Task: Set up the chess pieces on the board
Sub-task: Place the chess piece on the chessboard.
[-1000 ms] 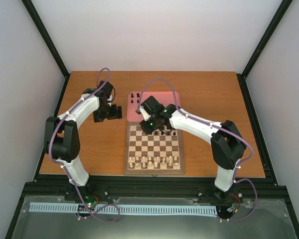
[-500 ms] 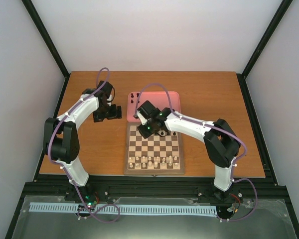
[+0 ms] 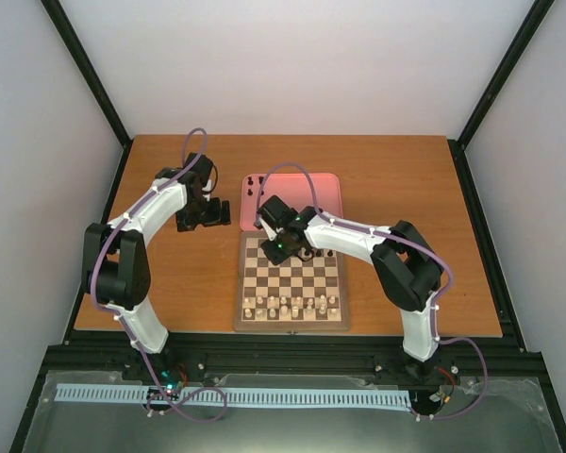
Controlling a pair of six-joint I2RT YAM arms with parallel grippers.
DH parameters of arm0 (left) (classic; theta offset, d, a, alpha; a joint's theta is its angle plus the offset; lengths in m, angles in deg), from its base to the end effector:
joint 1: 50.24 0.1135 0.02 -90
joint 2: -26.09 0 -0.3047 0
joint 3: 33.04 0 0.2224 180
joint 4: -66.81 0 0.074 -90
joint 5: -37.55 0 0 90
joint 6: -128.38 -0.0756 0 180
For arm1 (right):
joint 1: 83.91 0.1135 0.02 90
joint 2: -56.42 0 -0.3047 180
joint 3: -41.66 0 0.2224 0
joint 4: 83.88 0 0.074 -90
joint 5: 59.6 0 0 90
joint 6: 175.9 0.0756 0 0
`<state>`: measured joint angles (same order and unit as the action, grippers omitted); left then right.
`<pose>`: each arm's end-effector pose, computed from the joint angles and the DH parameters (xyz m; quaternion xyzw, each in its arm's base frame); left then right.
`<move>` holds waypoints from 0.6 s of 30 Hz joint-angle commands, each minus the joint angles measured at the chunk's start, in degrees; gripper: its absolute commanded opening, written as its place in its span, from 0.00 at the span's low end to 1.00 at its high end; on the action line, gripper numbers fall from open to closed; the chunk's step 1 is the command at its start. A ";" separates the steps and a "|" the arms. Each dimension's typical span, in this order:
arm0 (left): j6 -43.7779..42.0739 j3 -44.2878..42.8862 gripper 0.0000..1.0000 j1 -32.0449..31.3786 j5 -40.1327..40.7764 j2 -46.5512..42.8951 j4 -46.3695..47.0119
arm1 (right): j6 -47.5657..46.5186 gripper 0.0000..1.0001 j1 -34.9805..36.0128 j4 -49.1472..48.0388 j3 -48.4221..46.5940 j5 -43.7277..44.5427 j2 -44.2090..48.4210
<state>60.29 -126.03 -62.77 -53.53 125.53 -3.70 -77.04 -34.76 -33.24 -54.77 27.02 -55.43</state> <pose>0.3167 -0.0718 0.2434 -0.0802 0.9902 -0.0426 0.1057 0.2638 0.3119 0.2006 -0.3425 0.9159 0.1258 0.1673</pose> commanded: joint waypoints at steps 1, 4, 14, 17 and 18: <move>0.55 -0.59 1.00 0.32 -0.09 -1.31 0.91 | 0.65 0.06 -0.19 0.10 -1.71 1.90 -0.91; 0.51 -0.49 1.00 0.29 -0.04 -1.22 1.02 | 0.65 0.09 -0.36 -0.06 -1.92 2.03 -1.19; 0.54 -0.41 1.00 0.32 -0.08 -0.75 1.24 | 0.28 0.09 -0.63 -0.12 -3.08 2.16 -2.41; 0.53 -0.35 1.00 0.30 -0.12 -0.66 1.39 | -0.10 0.11 -0.72 -0.17 -3.36 2.11 -2.75; 0.50 -0.34 1.00 0.32 -0.07 -0.64 1.41 | -0.20 0.12 -0.72 -0.18 -3.55 2.00 -2.89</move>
<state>60.29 -126.03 -62.77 -53.53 125.55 -3.65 -76.84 -35.13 -33.28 -56.56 28.40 -56.98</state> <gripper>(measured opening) 0.997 0.110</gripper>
